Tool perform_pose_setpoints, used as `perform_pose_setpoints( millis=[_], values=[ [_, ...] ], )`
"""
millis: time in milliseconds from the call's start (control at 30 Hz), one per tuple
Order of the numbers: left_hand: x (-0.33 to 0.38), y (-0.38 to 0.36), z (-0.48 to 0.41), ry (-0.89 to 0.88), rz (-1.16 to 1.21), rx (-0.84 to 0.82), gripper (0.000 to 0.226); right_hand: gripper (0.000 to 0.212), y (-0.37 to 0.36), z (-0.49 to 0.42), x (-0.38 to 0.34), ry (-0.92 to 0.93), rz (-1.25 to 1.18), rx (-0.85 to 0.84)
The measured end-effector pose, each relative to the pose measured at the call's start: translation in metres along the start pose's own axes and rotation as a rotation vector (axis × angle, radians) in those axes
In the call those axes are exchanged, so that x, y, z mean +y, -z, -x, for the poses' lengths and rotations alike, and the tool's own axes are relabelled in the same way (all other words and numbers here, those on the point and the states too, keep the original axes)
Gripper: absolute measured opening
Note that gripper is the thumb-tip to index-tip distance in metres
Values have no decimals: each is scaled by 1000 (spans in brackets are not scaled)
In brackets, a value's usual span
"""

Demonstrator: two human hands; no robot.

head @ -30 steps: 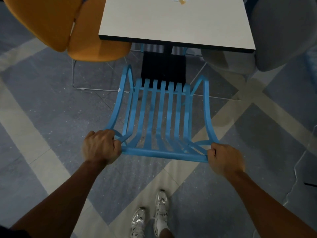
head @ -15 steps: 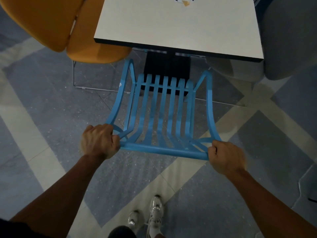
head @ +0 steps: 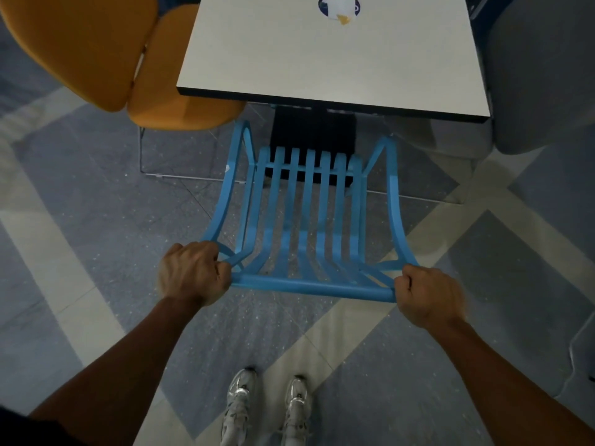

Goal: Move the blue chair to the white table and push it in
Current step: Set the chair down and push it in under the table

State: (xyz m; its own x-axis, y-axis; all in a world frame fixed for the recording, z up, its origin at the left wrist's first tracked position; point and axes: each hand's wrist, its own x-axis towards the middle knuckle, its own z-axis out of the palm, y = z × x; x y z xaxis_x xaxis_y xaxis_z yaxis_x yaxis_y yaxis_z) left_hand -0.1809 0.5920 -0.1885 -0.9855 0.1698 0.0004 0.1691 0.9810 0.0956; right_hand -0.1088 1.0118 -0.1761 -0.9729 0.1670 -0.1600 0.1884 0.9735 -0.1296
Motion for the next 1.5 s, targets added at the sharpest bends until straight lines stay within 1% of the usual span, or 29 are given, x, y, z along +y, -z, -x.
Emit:
perform_pose_setpoints(
  millis=[100,367,500,767,967,1133,1267,1400,1500],
  values=[
    [4,4,2,-12,9,13,22,29,1,5,-1,-17,-26,9],
    [9,8,14,14,29,-30,22,31,-2,22,4,-52,-45,-16],
    [13,9,12,14,18,-14,23,30,-1,21,5,-36,-31,-45],
    [9,4,8,51,50,-19,21,29,-1,14,6,10,-10,-49],
    [12,4,-16,69,34,-43,23,29,3,-19,12,14,6,-57],
    [-11,7,-43,46,5,-7,21,29,-1,-31,-12,36,20,11],
    [-9,4,-44,35,11,-16,22,27,2,-27,-11,49,-12,-18],
    [-2,6,-39,50,18,1,23,27,6,-27,-7,68,5,-54],
    [7,6,-30,56,22,-26,23,26,9,-25,1,51,7,-87]
  ],
)
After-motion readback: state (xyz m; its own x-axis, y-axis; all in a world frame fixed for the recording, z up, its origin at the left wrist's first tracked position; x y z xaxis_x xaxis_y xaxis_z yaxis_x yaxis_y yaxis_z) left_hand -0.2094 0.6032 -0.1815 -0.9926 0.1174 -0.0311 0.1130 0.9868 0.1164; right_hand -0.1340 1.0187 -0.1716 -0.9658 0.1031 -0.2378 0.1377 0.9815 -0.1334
